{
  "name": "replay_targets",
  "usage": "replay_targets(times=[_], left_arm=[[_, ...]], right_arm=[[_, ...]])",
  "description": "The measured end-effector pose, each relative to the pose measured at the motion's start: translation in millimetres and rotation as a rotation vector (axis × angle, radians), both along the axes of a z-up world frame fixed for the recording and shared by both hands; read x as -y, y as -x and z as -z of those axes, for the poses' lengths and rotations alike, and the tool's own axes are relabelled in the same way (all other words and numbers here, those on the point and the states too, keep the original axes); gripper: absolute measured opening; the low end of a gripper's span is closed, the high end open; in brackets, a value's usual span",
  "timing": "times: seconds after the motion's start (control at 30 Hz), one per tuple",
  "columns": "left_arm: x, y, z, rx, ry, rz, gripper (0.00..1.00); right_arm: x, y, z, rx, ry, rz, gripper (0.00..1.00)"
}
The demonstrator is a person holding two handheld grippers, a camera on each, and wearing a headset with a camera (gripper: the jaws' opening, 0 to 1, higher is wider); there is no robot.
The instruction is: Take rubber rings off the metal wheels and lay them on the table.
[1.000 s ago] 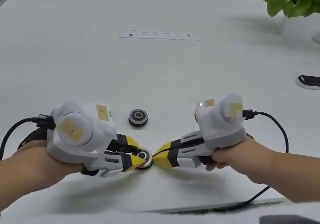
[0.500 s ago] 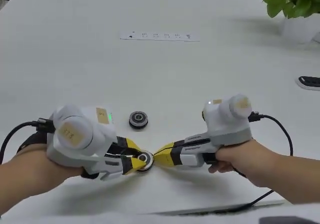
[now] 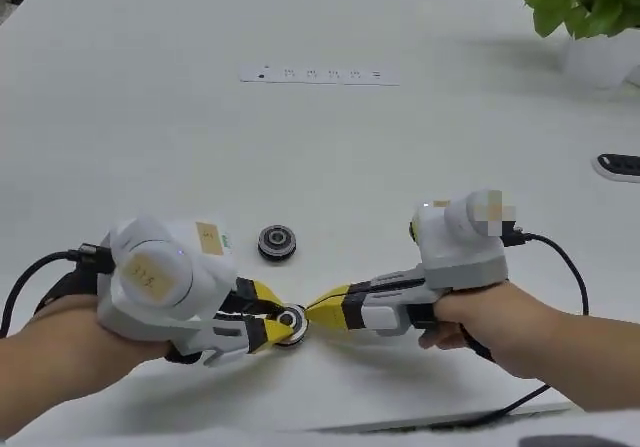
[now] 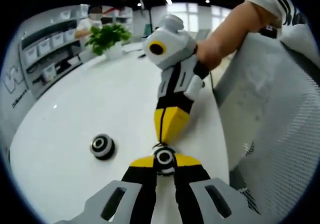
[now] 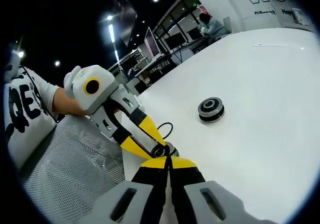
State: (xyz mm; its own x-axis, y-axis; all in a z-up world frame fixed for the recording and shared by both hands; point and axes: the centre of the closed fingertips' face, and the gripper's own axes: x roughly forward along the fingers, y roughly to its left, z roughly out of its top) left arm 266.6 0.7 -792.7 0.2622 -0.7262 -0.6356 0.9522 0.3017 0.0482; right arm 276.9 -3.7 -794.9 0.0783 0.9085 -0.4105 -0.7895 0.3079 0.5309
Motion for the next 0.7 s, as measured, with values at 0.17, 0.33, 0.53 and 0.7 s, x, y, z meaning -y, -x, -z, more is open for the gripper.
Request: replay_targets(times=[0.17, 0.33, 0.53, 0.7], left_arm=[[0.6, 0.7, -0.4, 0.006, -0.01, 0.002, 0.12], [0.3, 0.4, -0.4, 0.005, -0.015, -0.001, 0.12], [1.8, 2.3, -1.1, 0.005, -0.015, 0.005, 0.12], [3.0, 3.5, -2.2, 0.006, -0.016, 0.005, 0.12]], right_arm=[[-1.4, 1.8, -1.7, 0.002, 0.0, -0.009, 0.0], [-3.7, 3.8, -2.9, 0.006, -0.001, -0.022, 0.0], [-7.6, 7.9, -3.6, 0.011, 0.0, -0.044, 0.0], [-8.9, 8.3, -3.5, 0.019, -0.001, -0.053, 0.0]])
